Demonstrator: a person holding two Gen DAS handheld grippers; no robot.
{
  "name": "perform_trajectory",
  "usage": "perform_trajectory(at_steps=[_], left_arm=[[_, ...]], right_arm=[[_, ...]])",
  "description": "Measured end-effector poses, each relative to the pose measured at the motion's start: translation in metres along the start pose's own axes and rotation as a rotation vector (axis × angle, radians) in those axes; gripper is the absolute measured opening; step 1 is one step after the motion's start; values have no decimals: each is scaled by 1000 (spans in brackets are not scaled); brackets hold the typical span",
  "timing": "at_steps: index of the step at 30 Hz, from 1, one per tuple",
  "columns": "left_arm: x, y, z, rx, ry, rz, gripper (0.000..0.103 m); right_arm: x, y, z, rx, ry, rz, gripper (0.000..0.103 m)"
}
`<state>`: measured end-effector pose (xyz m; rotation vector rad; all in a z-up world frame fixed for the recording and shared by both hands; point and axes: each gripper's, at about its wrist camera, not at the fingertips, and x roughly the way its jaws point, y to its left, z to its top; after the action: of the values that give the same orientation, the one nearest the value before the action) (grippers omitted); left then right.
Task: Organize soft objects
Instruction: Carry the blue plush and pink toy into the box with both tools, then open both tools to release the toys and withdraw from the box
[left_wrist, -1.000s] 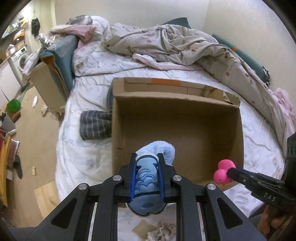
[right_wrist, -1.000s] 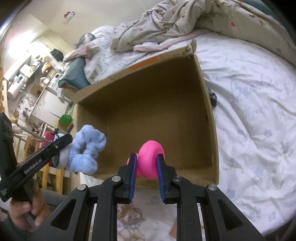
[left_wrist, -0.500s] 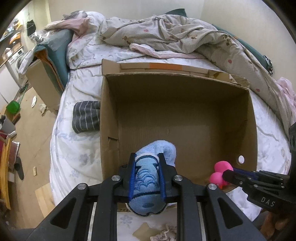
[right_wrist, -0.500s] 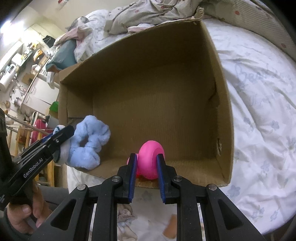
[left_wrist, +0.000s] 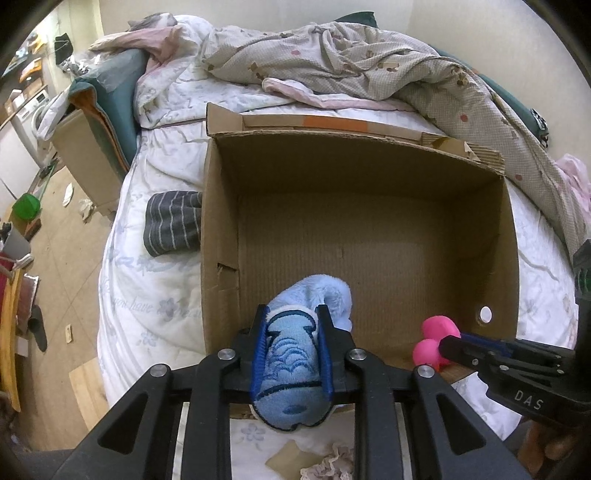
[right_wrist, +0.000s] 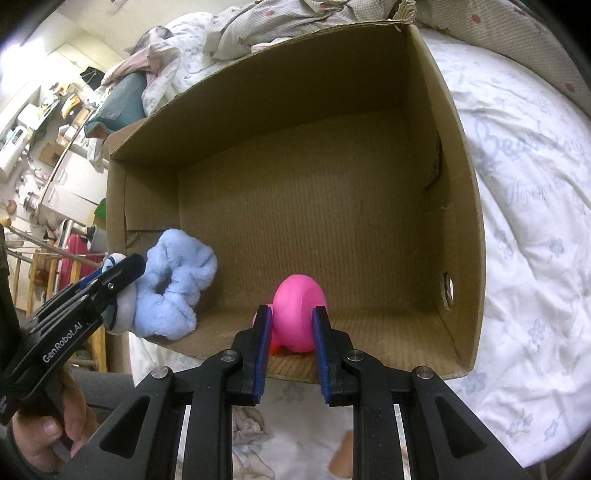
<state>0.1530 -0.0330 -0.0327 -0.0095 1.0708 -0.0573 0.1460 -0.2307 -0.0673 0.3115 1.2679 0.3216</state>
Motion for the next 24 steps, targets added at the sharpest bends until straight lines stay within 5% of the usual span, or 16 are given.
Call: perform_trajectory(at_steps=[3,5,7,11,12,14,22,24], left_arm=[[-3,-2,0,13,-10,11,33],[-6,-1,0,9,-31,31,62],[-13,0,1,-3,-66,47,72],[-19,3,4,-9,-88,41,72],[-19,3,4,-10,-89,37,72],[-21,4,5,-10,-89,33,72],[-22,5,3,-23,-81,20,72],[-22,5,3,-30,-78,16,81]], right_arm=[[1,0,1,5,1,3,23],[2,-1,1,7,2,5,23],[1,-2,2,14,-4,15,23],[-8,-5,3,19,-49,20,35],[-11,-5,4,18,-66,18,58],[-20,-4,5,18,-117,10,86],[-29,0,9,1,-160,-12,86],[-28,0,9,-1,-154,-17,86]])
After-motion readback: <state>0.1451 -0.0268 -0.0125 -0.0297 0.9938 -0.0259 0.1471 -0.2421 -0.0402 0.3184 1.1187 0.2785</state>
